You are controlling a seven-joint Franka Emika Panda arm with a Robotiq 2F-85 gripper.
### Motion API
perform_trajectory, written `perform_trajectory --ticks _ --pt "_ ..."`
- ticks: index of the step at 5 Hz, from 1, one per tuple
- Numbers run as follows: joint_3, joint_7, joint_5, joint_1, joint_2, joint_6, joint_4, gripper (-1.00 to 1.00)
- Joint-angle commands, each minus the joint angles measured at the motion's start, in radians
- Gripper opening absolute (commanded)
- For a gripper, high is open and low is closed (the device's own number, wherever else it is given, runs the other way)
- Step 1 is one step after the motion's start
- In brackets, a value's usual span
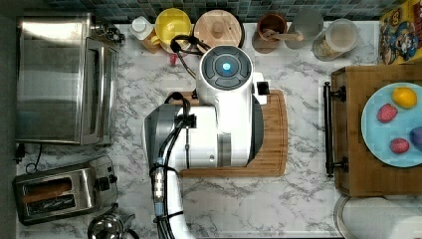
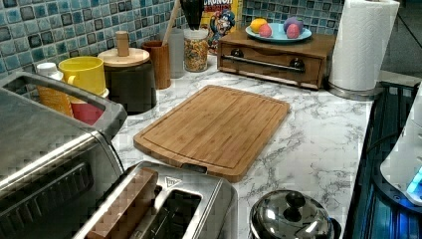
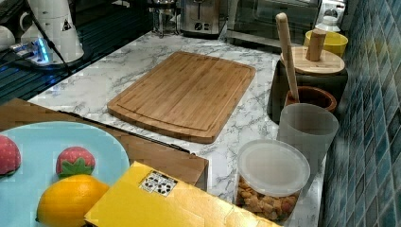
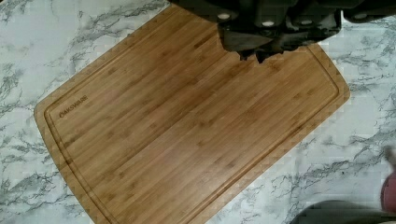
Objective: Turn on the toaster.
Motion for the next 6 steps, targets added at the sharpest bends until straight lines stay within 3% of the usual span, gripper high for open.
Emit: perform_trajectory --ticks 1,3,4,6 --pt "0.025 -0.19 0.045 0.004 -0.019 0.043 -0.06 -1.0" --pt "0.093 -0.403 0.13 0.068 -0.126 0.247 -0.228 -1.0" --pt "0.125 -0.492 0.145 0.103 -0.093 0.214 -0.208 -1.0" --pt "0.226 -0.575 0.247 0.141 -0.208 0.221 -0.275 -1.0"
